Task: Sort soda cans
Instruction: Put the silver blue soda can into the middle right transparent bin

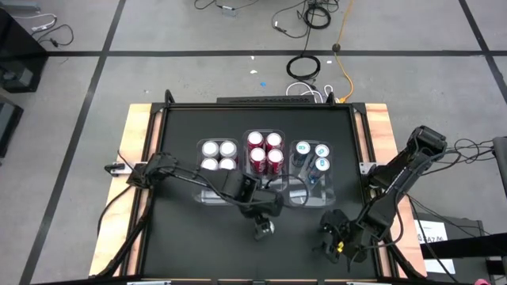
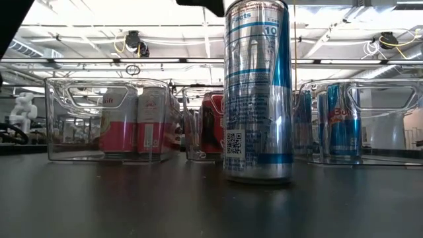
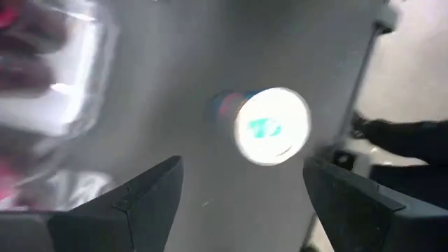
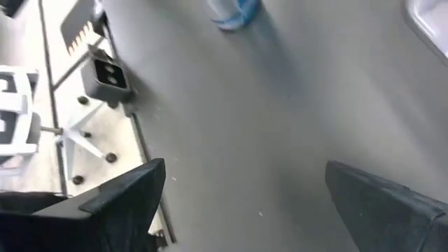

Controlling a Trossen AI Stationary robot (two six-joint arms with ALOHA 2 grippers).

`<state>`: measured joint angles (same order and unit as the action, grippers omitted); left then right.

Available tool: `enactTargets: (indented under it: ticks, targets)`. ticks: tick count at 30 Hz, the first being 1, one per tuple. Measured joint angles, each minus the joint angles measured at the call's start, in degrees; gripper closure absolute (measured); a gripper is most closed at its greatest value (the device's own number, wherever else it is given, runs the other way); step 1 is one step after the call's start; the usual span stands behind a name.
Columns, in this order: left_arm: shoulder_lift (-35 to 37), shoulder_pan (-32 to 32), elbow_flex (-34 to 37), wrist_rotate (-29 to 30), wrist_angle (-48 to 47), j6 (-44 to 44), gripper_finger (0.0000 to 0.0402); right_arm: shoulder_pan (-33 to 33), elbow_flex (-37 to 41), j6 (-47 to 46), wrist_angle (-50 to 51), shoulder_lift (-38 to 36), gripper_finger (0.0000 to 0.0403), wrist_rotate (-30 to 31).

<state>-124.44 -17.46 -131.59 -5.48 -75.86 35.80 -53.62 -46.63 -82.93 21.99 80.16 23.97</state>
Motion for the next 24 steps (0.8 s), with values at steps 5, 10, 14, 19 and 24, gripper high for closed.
enactTargets:
  ticks: [5, 10, 14, 19, 24]
  targets:
    - [0.0, -0.9, -2.1, 11.3, -8.5, -1.0, 0.0097, 2.3, -2.1, 4.4, 0.0, 0.0, 0.0019, 0.7]
    - [0.0, -4.4, -2.2, 16.8, -11.2, -10.6, 0.0097, 4.9, -8.7, 13.7, 1.4, 0.1, 0.0019, 6.6]
    - [0.0, -5.4, -2.2, 18.7, -12.2, -13.0, 0.0097, 7.3, -16.5, 22.7, 5.5, 1.7, 0.0019, 10.7]
    - [3.3, -6.5, -0.5, 20.3, -9.2, -15.2, 0.0097, 11.2, -28.7, 32.1, 12.7, 6.9, 0.0019, 11.5]
    - [9.7, -8.9, 7.5, 23.8, -4.5, -15.6, 0.0097, 13.9, -38.7, 35.7, 19.8, 12.3, 0.0019, 12.4]
